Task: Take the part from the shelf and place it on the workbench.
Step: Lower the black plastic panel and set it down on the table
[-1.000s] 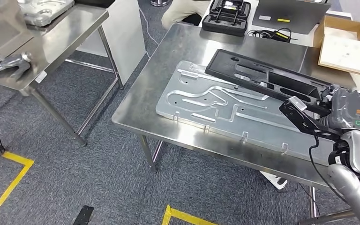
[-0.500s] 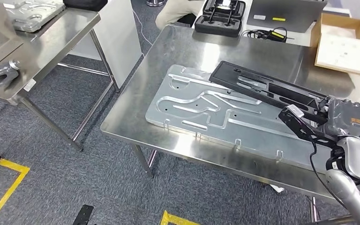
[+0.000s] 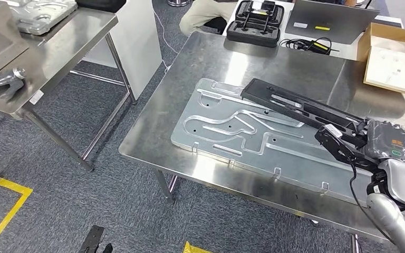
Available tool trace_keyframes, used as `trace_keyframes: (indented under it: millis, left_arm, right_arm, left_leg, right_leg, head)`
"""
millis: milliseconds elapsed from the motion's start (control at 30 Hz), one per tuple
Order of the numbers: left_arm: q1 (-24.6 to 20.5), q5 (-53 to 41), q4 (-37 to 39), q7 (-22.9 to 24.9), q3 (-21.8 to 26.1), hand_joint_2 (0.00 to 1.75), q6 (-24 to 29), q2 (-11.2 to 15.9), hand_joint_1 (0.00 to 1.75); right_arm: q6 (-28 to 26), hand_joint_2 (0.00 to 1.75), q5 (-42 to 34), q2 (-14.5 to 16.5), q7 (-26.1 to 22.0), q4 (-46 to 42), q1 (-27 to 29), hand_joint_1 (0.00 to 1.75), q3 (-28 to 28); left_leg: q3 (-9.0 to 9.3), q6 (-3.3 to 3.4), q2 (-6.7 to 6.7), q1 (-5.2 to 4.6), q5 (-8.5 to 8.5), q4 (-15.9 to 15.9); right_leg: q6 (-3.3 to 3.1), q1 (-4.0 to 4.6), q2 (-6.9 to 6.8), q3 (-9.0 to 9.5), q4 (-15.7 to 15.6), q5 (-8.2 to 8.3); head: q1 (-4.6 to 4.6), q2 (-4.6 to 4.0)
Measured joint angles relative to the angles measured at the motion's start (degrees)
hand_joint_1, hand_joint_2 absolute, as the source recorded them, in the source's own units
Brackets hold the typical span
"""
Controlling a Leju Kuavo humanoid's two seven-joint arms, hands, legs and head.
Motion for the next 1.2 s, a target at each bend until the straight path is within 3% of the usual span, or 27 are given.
trace_keyframes:
  millis: [33,133,200,267,333,367,400,500,533,667,733,800,867,900,967,1033,1133,1200]
  left_arm:
    - [-0.17,-0.05,0.00,-0.03,0.01,1.75,-0.02,0.02,0.00]
    - [-0.42,-0.31,0.00,0.03,0.04,1.75,0.08,0.08,0.00]
    - [-0.48,-0.43,0.00,0.08,0.05,0.87,0.26,0.08,0.00]
    - [-0.55,-0.38,0.00,0.06,0.05,0.00,0.74,0.01,0.00]
    - [-0.52,-0.40,0.00,0.27,0.07,0.00,1.56,-0.08,0.00]
    - [-0.49,-0.45,0.00,0.45,0.07,0.00,2.06,-0.14,0.00]
    - [-0.48,-0.49,0.00,0.69,0.07,0.00,2.55,-0.18,0.00]
    - [-0.62,-0.27,0.00,1.63,0.14,0.00,3.90,-0.21,0.00]
    - [-0.65,-0.08,0.00,2.06,0.24,0.00,4.21,-0.21,0.00]
    - [-0.31,0.95,0.01,3.61,0.96,0.00,5.24,-0.24,0.00]
    - [-0.05,1.21,0.02,4.12,1.16,0.00,5.58,-0.27,0.00]
    - [0.06,1.25,0.02,4.57,1.29,0.00,5.82,-0.32,0.00]
    - [0.21,1.28,0.02,5.09,1.37,0.00,6.06,-0.40,0.00]
    - [0.34,1.30,0.02,5.36,1.40,0.00,6.13,-0.44,0.00]
    - [0.59,1.55,0.02,5.73,1.49,0.00,6.15,-0.53,0.00]
    - [0.75,2.13,0.02,5.75,1.81,0.00,6.13,-0.58,0.00]
    - [1.17,3.24,0.04,5.27,2.55,0.00,6.24,-0.53,0.00]
    - [1.48,3.80,0.07,4.96,2.93,0.00,6.39,-0.46,0.00]
  right_arm:
    - [0.01,0.00,-0.04,0.00,0.00,0.28,0.06,0.00,0.01]
    - [0.16,0.00,-0.08,-0.02,0.00,0.96,0.40,0.00,0.01]
    - [0.33,0.00,-0.06,0.02,0.00,1.23,0.42,0.00,0.01]
    - [0.56,0.00,-0.03,0.02,0.00,1.30,0.38,0.00,0.01]
    - [1.03,0.00,0.03,0.03,0.00,1.33,0.40,0.00,0.01]
    - [1.28,0.00,0.08,0.03,0.00,1.34,0.42,0.00,0.01]
    - [1.47,0.00,0.14,0.04,0.00,1.33,0.42,0.00,0.01]
    - [1.74,0.00,0.09,0.07,0.00,1.26,0.31,0.00,-0.13]
    - [1.74,0.00,-0.23,0.12,0.00,1.23,0.26,0.00,-0.17]
    - [1.52,0.00,-2.85,0.61,0.00,0.69,0.12,0.00,-0.19]
    - [1.36,0.00,-3.33,0.80,0.00,0.44,-0.26,0.00,-0.19]
    - [1.23,0.00,-3.42,1.13,0.00,0.44,-0.64,0.00,-0.17]
    - [1.15,0.00,-3.42,1.57,0.00,0.40,-0.73,0.00,-0.09]
    - [1.10,0.00,-3.42,1.79,0.00,0.34,-0.88,0.00,-0.01]
    - [0.85,0.00,-3.35,2.25,-0.01,0.05,-1.71,0.00,0.26]
    - [0.31,0.00,-3.21,2.69,-0.03,-0.48,-2.97,0.00,0.71]
    - [-0.66,0.00,-3.84,3.25,-0.15,-1.60,-4.09,0.00,1.71]
    - [-0.92,0.00,-4.63,3.78,-0.20,-2.36,-4.87,0.00,2.65]
  left_leg:
    - [-0.21,-0.33,-0.03,-0.09,-0.34,0.49]
    - [-0.51,-0.83,-0.05,-0.21,-0.71,0.92]
    - [-1.34,-1.38,0.04,-0.12,-2.12,3.05]
    - [-4.29,-2.02,0.12,0.10,-5.22,9.26]
    - [-7.83,-2.22,0.13,0.24,-7.45,15.81]
    - [-8.57,-2.11,0.14,0.25,-7.18,16.82]
    - [-8.15,-1.86,0.13,0.23,-5.79,15.51]
    - [-3.00,-0.38,0.12,-0.19,-0.48,4.40]
    - [-1.82,-0.04,0.14,-0.40,0.15,1.97]
    - [-0.44,0.39,0.24,-0.44,0.73,-0.62]
    - [0.49,0.70,0.34,-0.09,1.43,-2.04]
    - [0.67,0.95,0.35,-0.15,1.58,-2.23]
    - [0.56,1.06,0.26,-0.24,1.46,-1.90]
    - [0.49,1.04,0.20,-0.25,1.34,-1.63]
    - [0.28,0.80,0.11,-0.25,0.90,-0.78]
    - [-0.33,0.33,0.08,-0.46,0.51,0.28]
    - [-1.02,-0.34,0.01,-0.62,0.69,0.75]
    - [-1.59,-1.04,-0.03,-0.53,-0.58,1.93]
  right_leg:
    - [-0.26,0.02,0.06,0.54,-1.39,0.32]
    - [-1.41,0.08,0.23,0.57,-1.58,0.03]
    - [-1.98,-0.07,0.24,0.77,-1.68,-0.01]
    - [-2.36,-0.08,0.21,0.97,-1.71,-0.16]
    - [-2.57,0.06,0.17,1.08,-1.71,-0.30]
    - [-2.63,0.16,0.17,1.16,-1.71,-0.37]
    - [-2.66,0.26,0.20,1.29,-1.71,-0.43]
    - [-2.58,0.54,0.30,1.79,-1.82,-0.65]
    - [-2.39,0.55,0.33,1.87,-1.94,-0.66]
    - [-1.14,0.60,0.28,2.35,-2.79,-0.62]
    - [-0.85,0.77,0.09,1.32,0.01,-2.65]
    - [-0.83,0.75,0.00,-1.70,6.75,-6.06]
    - [-0.68,0.75,0.00,-3.81,11.10,-7.12]
    - [-0.61,0.72,-0.01,-3.47,10.36,-6.09]
    - [-0.57,0.61,-0.01,-0.20,3.76,-2.53]
    - [-0.88,0.71,0.04,2.35,-1.58,-0.65]
    - [-1.75,0.89,0.11,2.28,-2.12,-0.37]
    - [-2.49,0.71,-0.02,2.02,-2.37,0.13]
  head:
    - [0.01,0.00]
    - [0.05,-0.01]
    - [-0.12,-0.01]
    - [-0.34,-0.01]
    - [-0.39,-0.01]
    - [-0.38,-0.01]
    - [-0.39,-0.01]
    - [-0.35,-0.01]
    - [-0.35,-0.01]
    - [-0.31,-0.01]
    - [-0.19,-0.01]
    - [-0.15,-0.01]
    - [-0.17,-0.01]
    - [-0.17,-0.01]
    - [-0.17,-0.01]
    - [-0.22,-0.01]
    - [-0.26,0.00]
    - [-0.33,-0.01]
